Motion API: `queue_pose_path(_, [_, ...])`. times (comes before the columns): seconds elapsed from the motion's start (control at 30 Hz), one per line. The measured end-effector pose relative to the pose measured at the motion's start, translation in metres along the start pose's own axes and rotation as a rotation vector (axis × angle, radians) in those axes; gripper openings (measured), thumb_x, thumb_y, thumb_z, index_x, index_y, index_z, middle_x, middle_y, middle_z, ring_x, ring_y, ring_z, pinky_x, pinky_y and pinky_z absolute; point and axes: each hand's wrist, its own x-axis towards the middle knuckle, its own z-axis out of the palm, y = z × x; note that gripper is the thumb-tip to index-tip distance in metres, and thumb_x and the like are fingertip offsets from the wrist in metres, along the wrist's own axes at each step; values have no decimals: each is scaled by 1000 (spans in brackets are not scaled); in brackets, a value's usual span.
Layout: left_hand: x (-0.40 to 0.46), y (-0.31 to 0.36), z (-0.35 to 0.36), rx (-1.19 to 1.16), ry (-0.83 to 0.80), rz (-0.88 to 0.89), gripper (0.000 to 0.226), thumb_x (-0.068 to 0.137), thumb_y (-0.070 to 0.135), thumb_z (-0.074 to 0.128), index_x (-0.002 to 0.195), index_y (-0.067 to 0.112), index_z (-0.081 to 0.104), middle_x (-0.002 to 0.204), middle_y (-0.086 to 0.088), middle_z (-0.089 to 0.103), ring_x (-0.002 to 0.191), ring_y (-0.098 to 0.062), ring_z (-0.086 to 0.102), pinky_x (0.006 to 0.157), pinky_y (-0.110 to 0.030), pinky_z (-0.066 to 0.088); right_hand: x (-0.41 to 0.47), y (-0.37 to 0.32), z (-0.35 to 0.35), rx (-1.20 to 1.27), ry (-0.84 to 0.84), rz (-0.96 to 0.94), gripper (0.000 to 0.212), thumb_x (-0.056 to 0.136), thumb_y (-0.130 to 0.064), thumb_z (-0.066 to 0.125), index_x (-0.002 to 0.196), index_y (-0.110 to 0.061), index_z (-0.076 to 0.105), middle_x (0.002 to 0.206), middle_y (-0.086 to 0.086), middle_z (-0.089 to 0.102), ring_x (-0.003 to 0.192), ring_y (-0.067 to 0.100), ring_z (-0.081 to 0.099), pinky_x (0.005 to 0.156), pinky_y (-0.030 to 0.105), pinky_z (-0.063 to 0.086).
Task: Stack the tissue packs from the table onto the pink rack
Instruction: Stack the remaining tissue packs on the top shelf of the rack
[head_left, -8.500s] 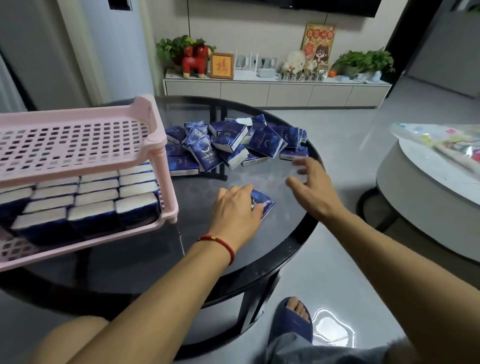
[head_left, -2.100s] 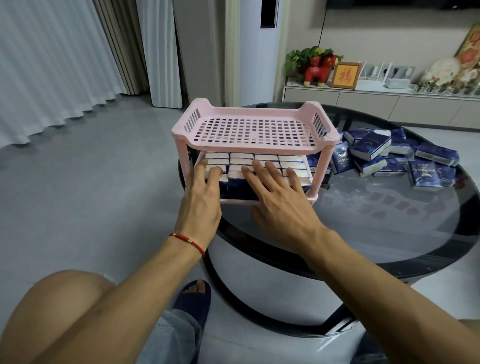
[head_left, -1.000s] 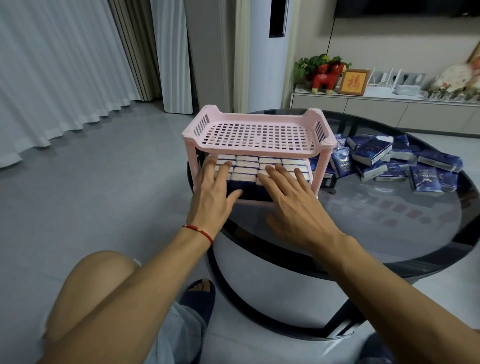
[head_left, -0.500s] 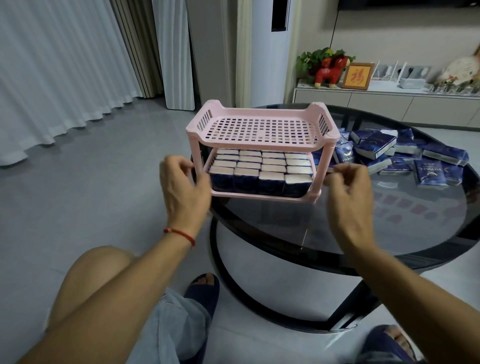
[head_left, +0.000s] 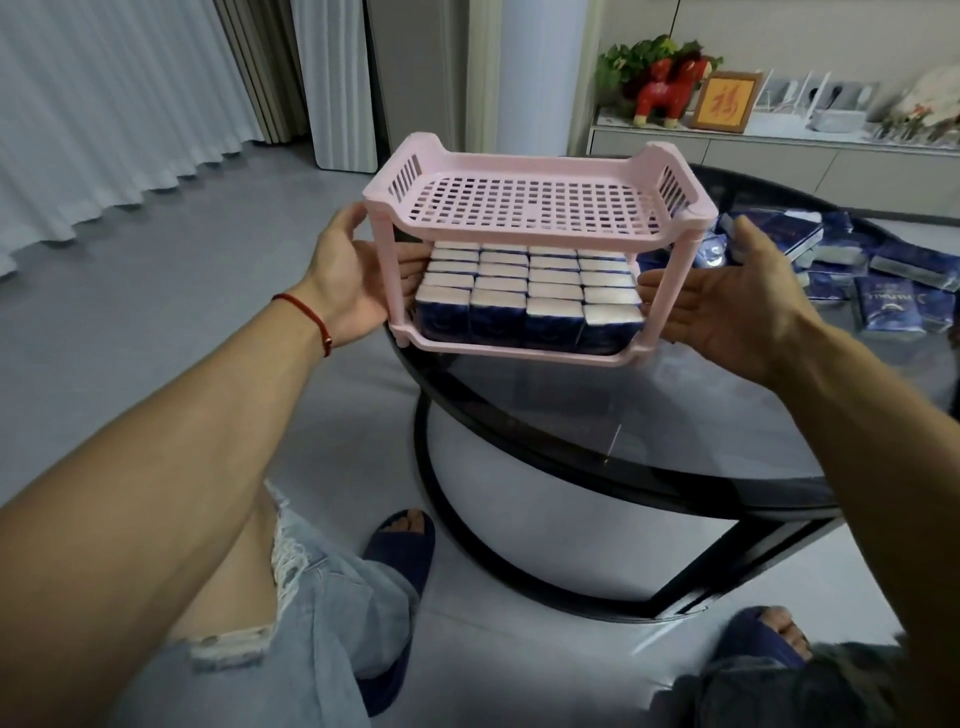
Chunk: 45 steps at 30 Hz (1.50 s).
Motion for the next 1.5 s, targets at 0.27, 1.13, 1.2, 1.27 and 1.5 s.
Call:
queue_pose_path(0.27, [1, 1, -3, 52, -19, 9, 83, 100, 63, 20, 138, -3, 54, 130, -22, 68, 123, -34, 65, 107, -45, 49, 1, -2, 1, -61, 2, -1, 75, 101, -70, 23, 111, -4, 57, 114, 16, 72, 100, 28, 73, 75, 40, 57])
queue_pose_path(1.13, [4, -105, 132, 1339, 245, 992, 31, 81, 4, 80, 111, 12, 79, 105, -6, 72, 98, -29, 59, 90, -27, 41, -26, 12, -129, -1139, 266, -307, 19, 102, -17, 57, 108, -15, 75, 96, 0, 74, 83, 11, 71, 78, 33, 62])
queue_pose_path(1.2, [8, -104, 132, 1354, 246, 994, 30, 81, 2, 81, 109, 14, 80, 104, -5, 73, 96, -28, 59, 86, -25, 40, -21, 13, -138, -1196, 326, -352, 20, 100, -17, 57, 109, -16, 75, 101, 0, 74, 88, 12, 69, 84, 35, 59])
queue_pose_path(1.27, [10, -104, 132, 1357, 252, 996, 30, 82, 2, 80, 110, 14, 80, 105, -6, 73, 97, -28, 58, 86, -26, 40, -13, 16, -145, -1261, 383, -380, 24, 98, -16, 59, 117, -13, 74, 112, 5, 73, 99, 19, 66, 89, 37, 55])
queue_pose_path(1.5, [-15, -105, 140, 1412, 232, 1044, 40, 84, 3, 80, 122, 3, 71, 117, -13, 66, 111, -31, 56, 103, -34, 43, 24, 12, -155, -1495, 785, -330, 47, 90, -19, 60, 137, -15, 53, 149, 18, 40, 136, 40, 34, 108, 54, 35])
